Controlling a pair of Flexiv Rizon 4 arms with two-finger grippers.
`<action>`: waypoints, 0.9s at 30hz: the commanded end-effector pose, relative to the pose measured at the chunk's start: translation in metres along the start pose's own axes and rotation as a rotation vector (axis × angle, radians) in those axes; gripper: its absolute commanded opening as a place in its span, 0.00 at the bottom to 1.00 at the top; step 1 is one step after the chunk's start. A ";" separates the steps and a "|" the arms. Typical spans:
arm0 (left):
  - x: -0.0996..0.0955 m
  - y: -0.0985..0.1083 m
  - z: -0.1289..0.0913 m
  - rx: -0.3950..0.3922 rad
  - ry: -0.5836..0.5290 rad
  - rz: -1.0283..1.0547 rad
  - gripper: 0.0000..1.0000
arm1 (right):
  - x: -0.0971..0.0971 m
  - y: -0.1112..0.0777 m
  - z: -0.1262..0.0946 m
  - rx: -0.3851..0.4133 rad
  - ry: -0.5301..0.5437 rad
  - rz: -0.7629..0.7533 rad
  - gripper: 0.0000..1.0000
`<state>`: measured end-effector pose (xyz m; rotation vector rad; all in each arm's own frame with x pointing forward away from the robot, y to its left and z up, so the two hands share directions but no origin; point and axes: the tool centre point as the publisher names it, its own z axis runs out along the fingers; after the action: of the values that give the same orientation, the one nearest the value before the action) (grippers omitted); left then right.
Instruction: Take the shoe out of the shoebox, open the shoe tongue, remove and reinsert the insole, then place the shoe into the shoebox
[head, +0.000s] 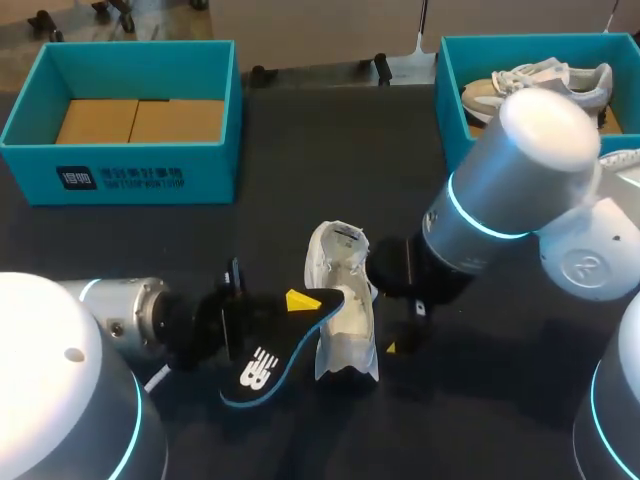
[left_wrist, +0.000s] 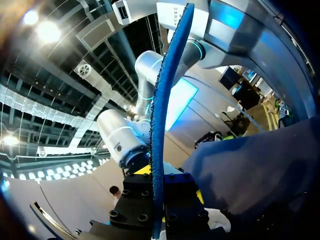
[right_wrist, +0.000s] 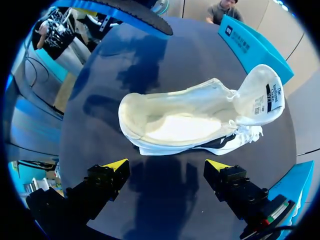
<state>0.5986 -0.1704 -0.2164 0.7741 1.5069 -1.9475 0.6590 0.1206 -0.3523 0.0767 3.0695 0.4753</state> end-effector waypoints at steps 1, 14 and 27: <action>0.001 -0.002 0.000 -0.004 -0.003 0.001 0.00 | 0.001 0.002 0.003 0.009 -0.003 0.003 1.00; 0.017 0.025 0.009 -0.037 0.050 -0.091 0.00 | -0.003 0.002 0.007 0.017 -0.023 0.013 1.00; 0.022 0.033 0.012 -0.053 0.049 -0.140 0.00 | -0.012 0.003 0.010 0.018 -0.029 0.004 1.00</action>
<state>0.6068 -0.1891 -0.2503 0.7188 1.6778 -1.9945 0.6707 0.1233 -0.3571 0.0885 3.0454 0.4444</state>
